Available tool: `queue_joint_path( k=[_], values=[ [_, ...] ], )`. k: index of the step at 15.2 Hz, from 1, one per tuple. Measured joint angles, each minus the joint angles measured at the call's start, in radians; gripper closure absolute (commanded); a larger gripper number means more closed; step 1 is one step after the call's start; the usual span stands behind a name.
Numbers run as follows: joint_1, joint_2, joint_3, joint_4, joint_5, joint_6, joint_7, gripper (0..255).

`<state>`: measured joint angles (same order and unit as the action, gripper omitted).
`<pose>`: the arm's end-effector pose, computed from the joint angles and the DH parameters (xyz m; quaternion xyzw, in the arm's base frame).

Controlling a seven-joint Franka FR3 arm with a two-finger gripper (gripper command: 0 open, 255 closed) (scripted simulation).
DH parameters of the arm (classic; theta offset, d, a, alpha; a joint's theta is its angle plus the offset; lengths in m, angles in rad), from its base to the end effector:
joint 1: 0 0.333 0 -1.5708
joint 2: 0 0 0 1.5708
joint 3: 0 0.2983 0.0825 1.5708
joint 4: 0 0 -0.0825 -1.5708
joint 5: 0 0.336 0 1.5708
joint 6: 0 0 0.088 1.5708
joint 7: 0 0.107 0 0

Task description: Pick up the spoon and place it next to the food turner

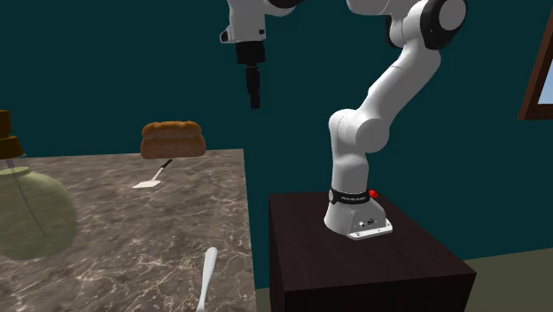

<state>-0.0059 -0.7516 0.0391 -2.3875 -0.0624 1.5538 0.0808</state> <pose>0.2762 0.0054 0.5541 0.9977 -0.0288 -0.0389 0.0466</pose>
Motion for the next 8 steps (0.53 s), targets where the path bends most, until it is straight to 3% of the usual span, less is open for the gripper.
queue_joint_path(
  k=[8],
  values=[
    [0.055, 0.029, 0.111, -0.066, 0.085, 0.124, 0.121, 0]
  ],
)
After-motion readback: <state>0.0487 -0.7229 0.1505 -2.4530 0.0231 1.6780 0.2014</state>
